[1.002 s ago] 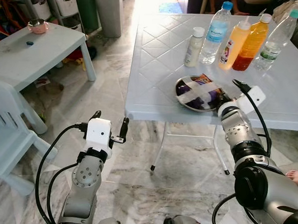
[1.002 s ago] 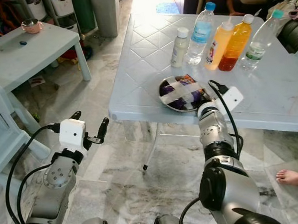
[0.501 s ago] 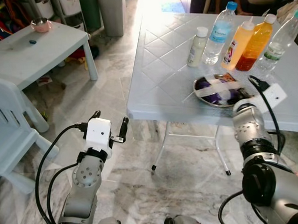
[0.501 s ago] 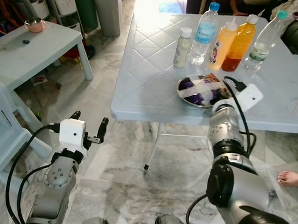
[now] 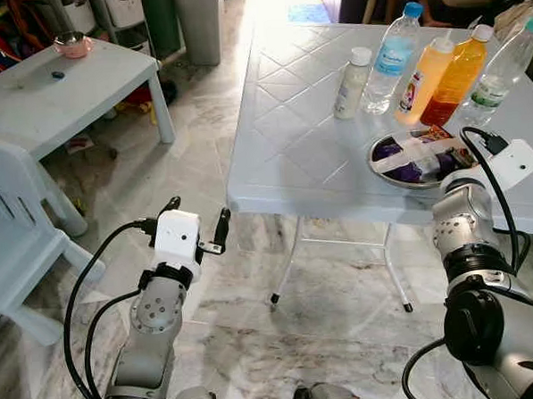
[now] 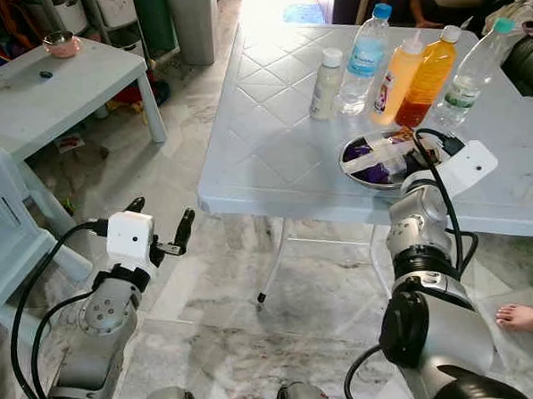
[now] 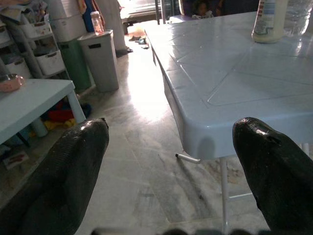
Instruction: Restocking fridge
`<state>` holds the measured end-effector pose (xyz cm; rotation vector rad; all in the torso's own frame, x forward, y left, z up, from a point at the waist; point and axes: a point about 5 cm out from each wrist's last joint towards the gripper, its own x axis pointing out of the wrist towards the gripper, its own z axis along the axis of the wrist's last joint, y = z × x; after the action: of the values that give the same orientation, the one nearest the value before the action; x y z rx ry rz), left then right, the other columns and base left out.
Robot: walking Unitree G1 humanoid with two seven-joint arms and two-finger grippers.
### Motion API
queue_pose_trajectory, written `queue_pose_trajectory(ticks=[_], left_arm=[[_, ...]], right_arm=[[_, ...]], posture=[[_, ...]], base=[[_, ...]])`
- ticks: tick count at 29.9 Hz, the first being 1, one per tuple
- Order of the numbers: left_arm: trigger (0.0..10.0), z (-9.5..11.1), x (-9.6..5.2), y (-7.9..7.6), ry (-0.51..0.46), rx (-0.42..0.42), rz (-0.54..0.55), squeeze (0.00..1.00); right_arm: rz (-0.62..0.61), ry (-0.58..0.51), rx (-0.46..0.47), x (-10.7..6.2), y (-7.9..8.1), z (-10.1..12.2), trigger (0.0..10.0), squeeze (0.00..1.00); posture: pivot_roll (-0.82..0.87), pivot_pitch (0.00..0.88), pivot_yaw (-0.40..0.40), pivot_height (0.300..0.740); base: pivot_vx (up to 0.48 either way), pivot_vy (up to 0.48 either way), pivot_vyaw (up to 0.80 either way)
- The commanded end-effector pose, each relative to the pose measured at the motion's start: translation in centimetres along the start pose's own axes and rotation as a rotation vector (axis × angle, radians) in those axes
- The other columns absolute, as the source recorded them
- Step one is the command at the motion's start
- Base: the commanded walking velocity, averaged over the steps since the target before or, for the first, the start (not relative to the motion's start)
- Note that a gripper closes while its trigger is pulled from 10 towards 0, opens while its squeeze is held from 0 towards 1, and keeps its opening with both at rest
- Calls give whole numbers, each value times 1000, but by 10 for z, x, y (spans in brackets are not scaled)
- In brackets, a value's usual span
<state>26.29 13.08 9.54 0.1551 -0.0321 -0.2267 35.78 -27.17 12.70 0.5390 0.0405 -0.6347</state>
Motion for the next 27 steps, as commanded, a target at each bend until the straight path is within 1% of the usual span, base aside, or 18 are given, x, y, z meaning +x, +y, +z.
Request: queue_pose_trajectory(ticks=[1,5,7,13,17,18,20,22,25,27], left_arm=[[10000,3,1,-3,-4,-7,-17,0],[10000,3,0,-4,-1,-15,-30,0],[10000,1,-2,-5,10,-39,-63,0],[10000,0,-3,-4,17,-41,-62,0],[10000,0,-3,-5,15,-41,-63,0],[10000,0,-3,-5,17,-48,-68,0],[10000,0,-3,-4,18,-51,-72,0],[10000,1,-7,-1,17,-66,-85,0],[10000,2,-13,4,14,-79,-92,0],[10000,2,-15,6,14,-83,-91,0]], right_arm=[[-10,-19,-26,1,-3,4,10000,1000],[-6,-26,-37,1,-4,4,10000,1000],[-7,-31,-52,2,-5,5,10000,1000],[-5,-67,-140,0,-9,5,10000,1000],[28,-91,-170,-2,-5,6,10000,1000],[63,-116,-201,-3,-1,8,10000,1000],[77,-126,-212,-3,0,9,10000,1000],[131,-168,-256,-8,7,10,10000,1000],[184,-205,-270,-19,10,6,10000,1000],[219,-227,-302,-26,13,3,10000,1000]], posture=[[60,45,-34,740],[60,44,-34,740],[60,45,-34,740],[59,44,-34,740],[56,45,-36,740],[56,45,-37,740],[56,45,-38,740],[57,42,-42,740],[57,32,-46,740],[54,26,-46,740]], base=[[0,0,0],[0,0,0],[0,0,0],[0,0,0],[0,0,0],[0,0,0],[0,0,0],[0,0,0],[0,0,0],[0,0,0]])
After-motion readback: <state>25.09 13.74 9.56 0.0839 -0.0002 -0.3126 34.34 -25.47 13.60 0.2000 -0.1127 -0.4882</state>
